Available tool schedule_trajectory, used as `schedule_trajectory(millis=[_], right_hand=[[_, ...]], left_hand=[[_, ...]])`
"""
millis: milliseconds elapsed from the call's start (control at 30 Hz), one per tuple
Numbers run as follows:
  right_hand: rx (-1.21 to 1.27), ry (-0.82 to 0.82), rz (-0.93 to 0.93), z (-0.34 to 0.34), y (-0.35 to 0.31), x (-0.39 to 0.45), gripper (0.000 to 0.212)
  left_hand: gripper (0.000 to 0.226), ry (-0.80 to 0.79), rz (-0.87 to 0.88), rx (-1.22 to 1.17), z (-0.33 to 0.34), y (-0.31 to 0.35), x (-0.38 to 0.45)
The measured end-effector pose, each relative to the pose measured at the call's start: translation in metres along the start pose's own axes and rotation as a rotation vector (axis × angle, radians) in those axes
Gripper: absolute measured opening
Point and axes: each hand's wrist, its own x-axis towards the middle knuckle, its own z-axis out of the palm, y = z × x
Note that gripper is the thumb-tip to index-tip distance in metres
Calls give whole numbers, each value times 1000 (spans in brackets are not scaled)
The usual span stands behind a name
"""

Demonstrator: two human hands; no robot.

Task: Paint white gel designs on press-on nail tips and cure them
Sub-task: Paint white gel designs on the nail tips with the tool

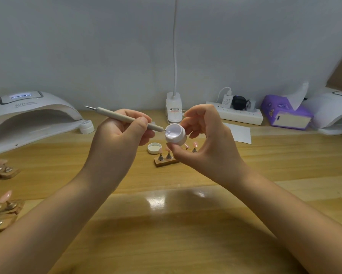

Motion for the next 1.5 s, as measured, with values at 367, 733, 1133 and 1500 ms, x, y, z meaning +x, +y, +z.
schedule_trajectory(millis=[367, 733, 1133, 1500], right_hand=[[31, 22, 29, -1, -1, 0, 62], [66, 45, 62, -1, -1, 0, 58], [83, 65, 89, -4, 0, 2, 57], [50, 63, 71, -3, -2, 2, 59]], left_hand=[[16, 7, -27, -73, -2, 0, 2], [19, 53, 59, -103, -3, 2, 1], [13, 64, 75, -64, -3, -2, 2], [30, 123, -121, -186, -4, -9, 5]])
